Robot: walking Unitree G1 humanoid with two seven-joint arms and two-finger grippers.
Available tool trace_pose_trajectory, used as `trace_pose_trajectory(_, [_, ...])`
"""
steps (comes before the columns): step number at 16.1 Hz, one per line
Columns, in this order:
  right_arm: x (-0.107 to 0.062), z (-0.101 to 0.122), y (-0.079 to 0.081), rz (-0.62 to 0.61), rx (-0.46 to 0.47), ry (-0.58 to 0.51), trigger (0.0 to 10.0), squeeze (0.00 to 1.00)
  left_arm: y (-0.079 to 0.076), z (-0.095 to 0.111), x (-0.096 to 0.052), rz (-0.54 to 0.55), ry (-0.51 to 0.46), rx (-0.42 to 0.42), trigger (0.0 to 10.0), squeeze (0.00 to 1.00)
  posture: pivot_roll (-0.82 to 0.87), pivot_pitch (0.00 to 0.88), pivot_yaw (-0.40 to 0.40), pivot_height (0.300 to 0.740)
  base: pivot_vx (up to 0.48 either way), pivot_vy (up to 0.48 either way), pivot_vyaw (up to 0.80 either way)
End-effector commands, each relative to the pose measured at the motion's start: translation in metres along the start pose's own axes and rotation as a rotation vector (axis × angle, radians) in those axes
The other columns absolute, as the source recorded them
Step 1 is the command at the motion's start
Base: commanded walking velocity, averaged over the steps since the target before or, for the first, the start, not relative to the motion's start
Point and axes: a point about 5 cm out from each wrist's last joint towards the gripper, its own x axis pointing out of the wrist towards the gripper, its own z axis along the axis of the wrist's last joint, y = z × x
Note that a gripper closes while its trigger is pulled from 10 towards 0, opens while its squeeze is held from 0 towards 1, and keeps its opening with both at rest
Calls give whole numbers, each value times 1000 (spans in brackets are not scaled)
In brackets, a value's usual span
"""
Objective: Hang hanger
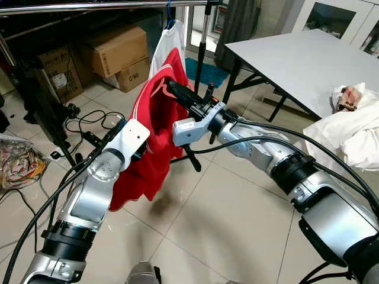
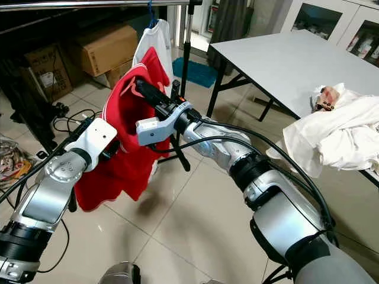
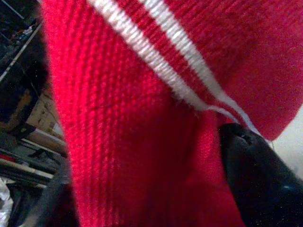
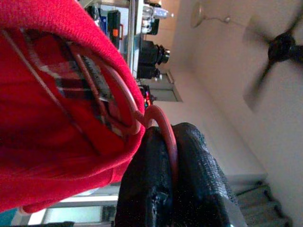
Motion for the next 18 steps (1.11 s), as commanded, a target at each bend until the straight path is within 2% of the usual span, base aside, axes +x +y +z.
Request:
trace_pose_trajectory(1, [7, 15, -10, -73, -1, -79, 0, 0, -7, 3, -1, -44, -25, 13, 0, 0, 114, 0, -32, 740, 0, 0, 0])
trace_pose_trajectory(5, [3, 20, -7, -55, -43, -127, 0, 0, -6, 2, -2, -43, -36, 17, 0, 0, 115, 0, -34, 740, 0, 0, 0])
trace_pose_trajectory(18, [-1, 20, -7, -51, -54, -136, 0, 0, -5, 6, -5, -29, -94, -2, 0, 0, 113, 0, -38, 740, 0, 0, 0])
